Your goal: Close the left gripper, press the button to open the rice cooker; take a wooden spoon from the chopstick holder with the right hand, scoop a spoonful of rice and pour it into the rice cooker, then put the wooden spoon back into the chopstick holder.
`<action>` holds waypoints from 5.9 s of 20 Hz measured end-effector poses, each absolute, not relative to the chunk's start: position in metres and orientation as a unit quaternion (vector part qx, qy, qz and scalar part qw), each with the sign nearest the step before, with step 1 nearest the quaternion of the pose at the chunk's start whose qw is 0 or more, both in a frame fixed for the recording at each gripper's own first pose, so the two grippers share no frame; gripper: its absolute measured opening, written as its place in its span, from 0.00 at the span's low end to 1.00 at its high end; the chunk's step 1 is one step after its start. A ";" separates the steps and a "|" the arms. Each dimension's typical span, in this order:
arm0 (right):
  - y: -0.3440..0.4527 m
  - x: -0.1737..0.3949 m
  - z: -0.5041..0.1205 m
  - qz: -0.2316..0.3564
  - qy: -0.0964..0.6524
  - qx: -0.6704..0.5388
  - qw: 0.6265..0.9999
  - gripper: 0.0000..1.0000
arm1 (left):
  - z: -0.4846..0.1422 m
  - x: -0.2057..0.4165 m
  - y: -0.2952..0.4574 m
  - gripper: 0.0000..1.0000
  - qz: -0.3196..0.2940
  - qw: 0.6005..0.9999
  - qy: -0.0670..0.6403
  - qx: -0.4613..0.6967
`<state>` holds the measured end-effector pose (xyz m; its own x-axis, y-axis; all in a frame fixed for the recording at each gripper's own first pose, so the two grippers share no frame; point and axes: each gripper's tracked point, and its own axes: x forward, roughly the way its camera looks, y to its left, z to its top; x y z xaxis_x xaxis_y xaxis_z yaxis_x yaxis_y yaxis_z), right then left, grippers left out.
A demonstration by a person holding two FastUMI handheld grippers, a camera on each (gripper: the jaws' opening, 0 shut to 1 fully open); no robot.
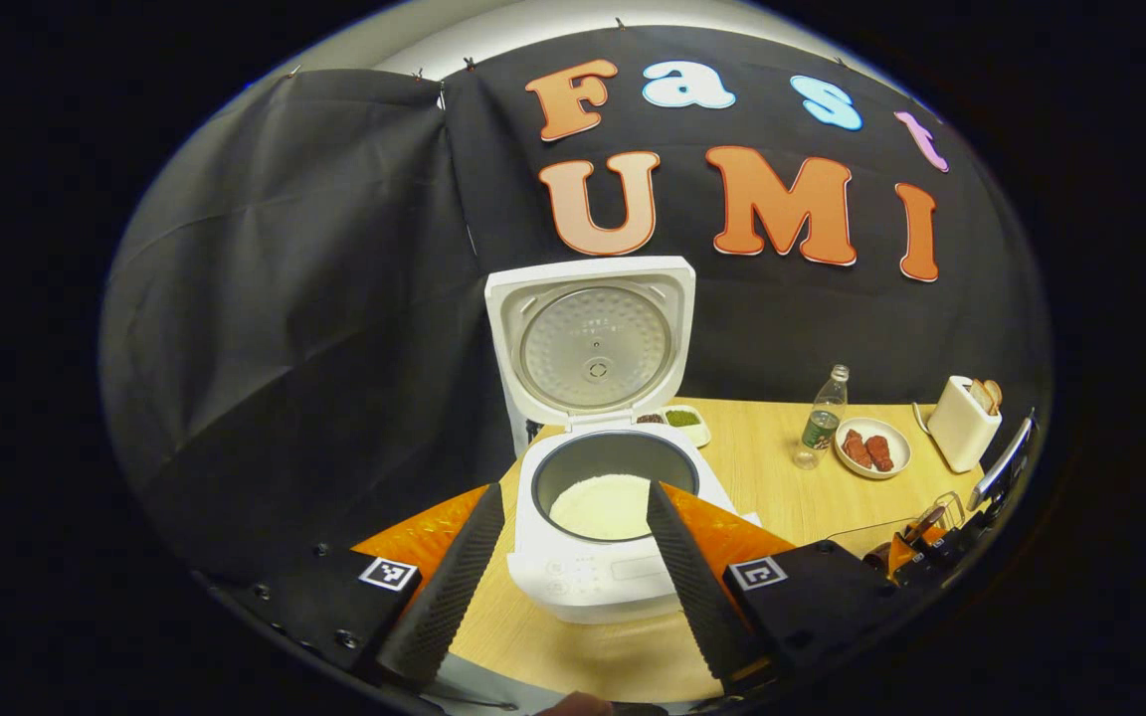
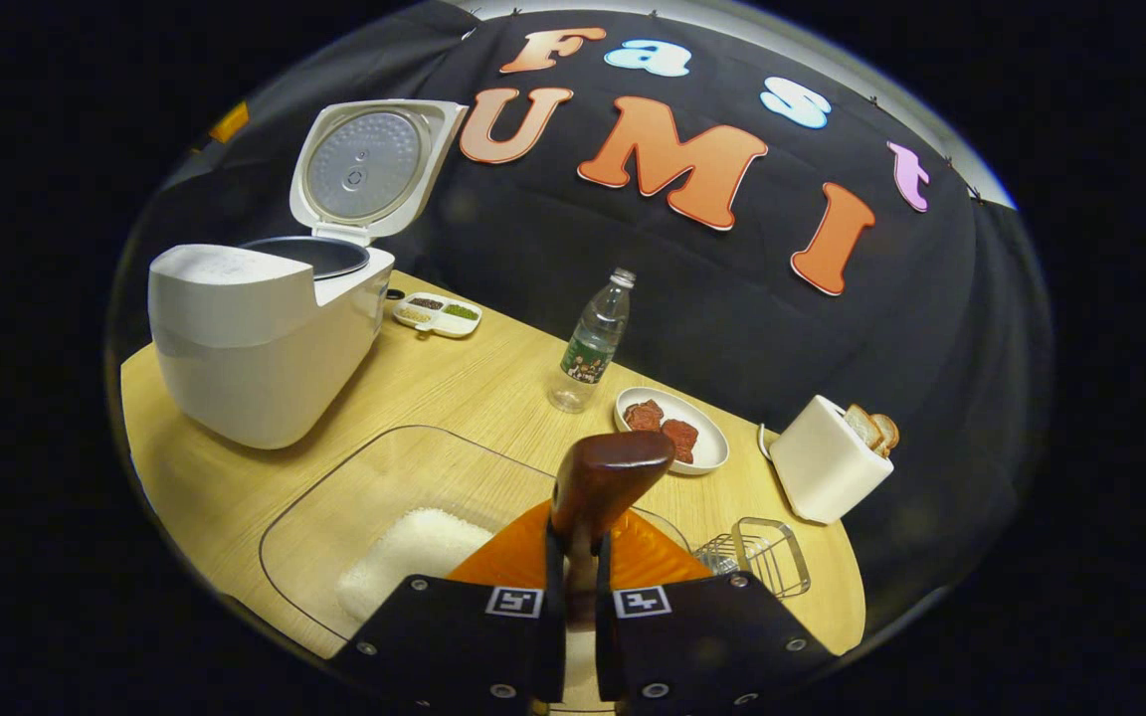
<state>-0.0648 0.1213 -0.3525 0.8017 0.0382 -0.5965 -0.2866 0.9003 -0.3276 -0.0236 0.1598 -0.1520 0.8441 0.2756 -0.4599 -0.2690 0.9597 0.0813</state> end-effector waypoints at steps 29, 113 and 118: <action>0.141 -0.078 -0.360 0.068 0.500 0.404 0.763 0.12 | -0.176 -0.021 0.192 0.98 0.130 0.957 0.261 -0.003; 0.343 0.081 -0.111 0.264 0.169 -0.014 0.950 0.12 | -0.172 -0.063 0.307 0.99 0.270 0.942 0.197 0.014; 0.223 0.084 -0.115 0.190 0.185 0.022 0.964 0.11 | -0.151 -0.031 0.232 0.99 0.220 0.957 0.187 0.027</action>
